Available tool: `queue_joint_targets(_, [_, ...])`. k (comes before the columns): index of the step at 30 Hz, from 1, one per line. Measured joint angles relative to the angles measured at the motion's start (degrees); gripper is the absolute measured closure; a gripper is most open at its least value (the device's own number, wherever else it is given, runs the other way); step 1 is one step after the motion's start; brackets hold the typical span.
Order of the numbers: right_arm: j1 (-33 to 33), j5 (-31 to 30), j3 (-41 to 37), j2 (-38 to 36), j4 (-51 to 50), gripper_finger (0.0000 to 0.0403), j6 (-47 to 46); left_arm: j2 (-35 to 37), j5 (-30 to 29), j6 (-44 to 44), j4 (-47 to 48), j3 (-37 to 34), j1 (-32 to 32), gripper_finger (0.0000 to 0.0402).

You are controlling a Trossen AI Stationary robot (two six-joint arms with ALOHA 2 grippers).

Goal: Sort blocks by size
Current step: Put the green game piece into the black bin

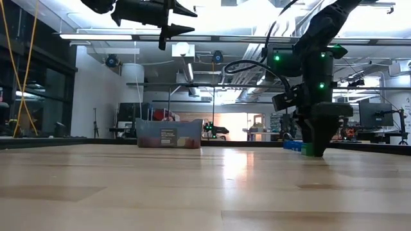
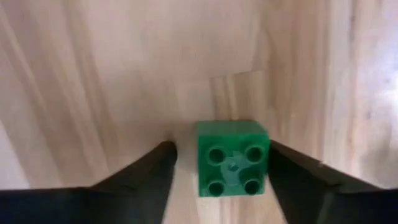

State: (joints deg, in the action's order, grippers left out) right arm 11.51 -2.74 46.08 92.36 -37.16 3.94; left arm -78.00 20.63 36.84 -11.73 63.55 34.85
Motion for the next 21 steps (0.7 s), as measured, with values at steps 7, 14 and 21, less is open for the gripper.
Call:
queue_joint_targets(7, [0.1,-2.9,2.2,0.3,2.3,0.0265,-4.0,0.0,0.0,0.0,-0.1,0.0,0.0,0.0231])
queue_joint_targets(14, [1.5,-6.5,12.5,0.3,13.8,0.0265,-6.0,0.0,-0.2,0.0,-0.6,0.0,0.0,0.0231])
queue_joint_targets(21, [8.1,-6.4,22.1,3.7,30.6,0.0265,-12.2,0.0,-0.3,3.3,-2.0,0.0,-0.2,0.0231])
